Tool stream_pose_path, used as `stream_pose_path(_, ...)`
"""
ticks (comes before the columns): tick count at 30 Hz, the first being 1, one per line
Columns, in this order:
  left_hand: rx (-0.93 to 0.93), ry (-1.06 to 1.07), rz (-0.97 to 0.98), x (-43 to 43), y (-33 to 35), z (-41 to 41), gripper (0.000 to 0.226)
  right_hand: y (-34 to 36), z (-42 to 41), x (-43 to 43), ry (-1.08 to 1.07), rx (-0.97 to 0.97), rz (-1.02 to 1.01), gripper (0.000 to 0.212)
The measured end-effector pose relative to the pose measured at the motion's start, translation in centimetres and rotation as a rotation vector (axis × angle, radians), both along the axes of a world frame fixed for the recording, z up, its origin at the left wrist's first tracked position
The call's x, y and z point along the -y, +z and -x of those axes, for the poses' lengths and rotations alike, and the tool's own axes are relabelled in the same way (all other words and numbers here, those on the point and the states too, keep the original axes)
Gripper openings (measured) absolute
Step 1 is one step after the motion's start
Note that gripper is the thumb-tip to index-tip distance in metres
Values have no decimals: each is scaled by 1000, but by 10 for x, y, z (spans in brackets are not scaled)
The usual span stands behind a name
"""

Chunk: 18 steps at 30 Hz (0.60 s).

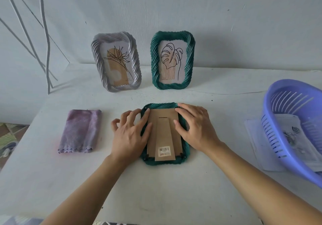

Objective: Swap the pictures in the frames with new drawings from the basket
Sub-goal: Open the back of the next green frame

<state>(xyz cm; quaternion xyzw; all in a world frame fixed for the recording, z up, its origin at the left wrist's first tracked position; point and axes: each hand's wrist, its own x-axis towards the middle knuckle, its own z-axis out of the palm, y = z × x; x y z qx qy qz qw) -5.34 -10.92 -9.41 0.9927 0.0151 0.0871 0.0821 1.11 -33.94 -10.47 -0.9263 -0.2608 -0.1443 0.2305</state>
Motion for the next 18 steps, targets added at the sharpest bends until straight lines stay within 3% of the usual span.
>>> stream_pose_path(18,-92,-1,-15,1,-1,-6,56,9,2,-4,-23,-52,195,48)
